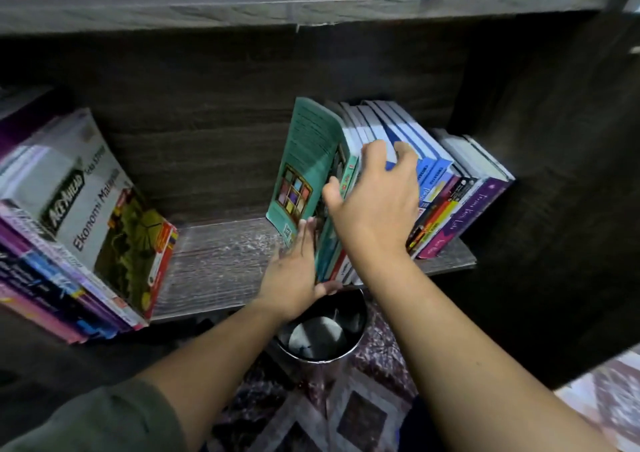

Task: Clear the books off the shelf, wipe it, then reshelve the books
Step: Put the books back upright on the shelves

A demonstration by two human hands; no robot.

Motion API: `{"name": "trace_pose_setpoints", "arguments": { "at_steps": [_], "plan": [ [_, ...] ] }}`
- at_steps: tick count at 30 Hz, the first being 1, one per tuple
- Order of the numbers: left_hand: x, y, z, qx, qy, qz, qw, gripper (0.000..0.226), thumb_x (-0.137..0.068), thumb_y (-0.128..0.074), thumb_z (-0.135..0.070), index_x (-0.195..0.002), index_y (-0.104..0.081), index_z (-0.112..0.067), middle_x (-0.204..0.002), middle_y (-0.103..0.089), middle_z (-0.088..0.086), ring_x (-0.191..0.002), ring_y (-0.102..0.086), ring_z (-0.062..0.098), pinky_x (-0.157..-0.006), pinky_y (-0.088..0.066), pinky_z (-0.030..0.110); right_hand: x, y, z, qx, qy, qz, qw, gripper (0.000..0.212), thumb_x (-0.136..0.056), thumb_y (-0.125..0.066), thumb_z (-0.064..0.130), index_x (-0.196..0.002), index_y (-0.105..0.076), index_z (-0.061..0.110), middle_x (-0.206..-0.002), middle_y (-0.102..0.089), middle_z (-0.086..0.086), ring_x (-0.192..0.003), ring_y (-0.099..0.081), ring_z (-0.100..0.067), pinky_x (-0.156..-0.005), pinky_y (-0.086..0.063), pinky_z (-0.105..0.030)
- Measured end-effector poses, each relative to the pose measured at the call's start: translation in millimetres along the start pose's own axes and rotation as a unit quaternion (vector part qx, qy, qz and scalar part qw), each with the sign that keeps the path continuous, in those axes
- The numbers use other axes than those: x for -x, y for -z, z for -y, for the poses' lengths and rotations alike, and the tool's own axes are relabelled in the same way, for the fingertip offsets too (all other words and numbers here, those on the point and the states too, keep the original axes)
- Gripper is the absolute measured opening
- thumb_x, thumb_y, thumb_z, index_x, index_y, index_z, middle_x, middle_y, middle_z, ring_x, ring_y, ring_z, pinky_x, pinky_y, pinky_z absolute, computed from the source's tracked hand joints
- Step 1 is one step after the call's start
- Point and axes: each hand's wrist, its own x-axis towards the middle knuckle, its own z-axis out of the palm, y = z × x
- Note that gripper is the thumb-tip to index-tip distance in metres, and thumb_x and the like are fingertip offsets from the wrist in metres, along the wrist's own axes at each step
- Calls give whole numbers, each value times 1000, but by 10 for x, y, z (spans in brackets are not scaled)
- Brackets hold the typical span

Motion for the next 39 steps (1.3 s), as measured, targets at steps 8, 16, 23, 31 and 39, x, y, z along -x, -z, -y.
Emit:
{"name": "trace_pose_setpoints", "arguments": {
  "at_steps": [8,16,23,31,39],
  "plan": [
    [180,327,-87,-225,42,-31,973,128,-63,-40,-92,-154,7,-14,-162,1,11,-149,0,33,-112,2,65,23,-154,96,164,26,-18,986,49,-66,-81,27,-104,-51,22,-156,-24,-16,-142,-7,-41,-106,12,-64],
    [734,1467,769,-201,188,-303,913,67,-84,-68,-38,-142,-44,-14,-154,-28,20,-143,-13,45,-112,-10,64,174,-208,551,-2,207,40,977,40,-62,-79,19,-100,-66,12,-134,-51,-21,-132,-37,-44,-111,-22,-57],
    [1269,1966,1288,-219,120,-549,798,33,-87,-57,-16,-120,-61,-12,-141,-49,12,-128,-40,34,-99,-33,47,413,-434,1238,-154,345,137,916,30,-65,-73,22,-94,-68,15,-110,-63,-9,-103,-58,-34,-86,-49,-44],
    [1393,2058,1603,-138,176,-461,859,61,-95,-42,-40,-141,-38,0,-145,-41,19,-141,-26,36,-118,-18,43,708,-642,1848,-146,394,273,865,66,-83,-62,25,-145,-38,22,-147,-37,-5,-134,-34,-26,-108,-30,-41],
    [1294,1943,1576,-113,177,-493,845,66,-91,-48,-51,-137,-39,-5,-141,-41,14,-145,-16,35,-116,-15,47,472,-605,1574,-20,343,158,926,66,-73,-70,33,-137,-51,29,-146,-44,-10,-138,-35,-32,-112,-18,-58]
  ]
}}
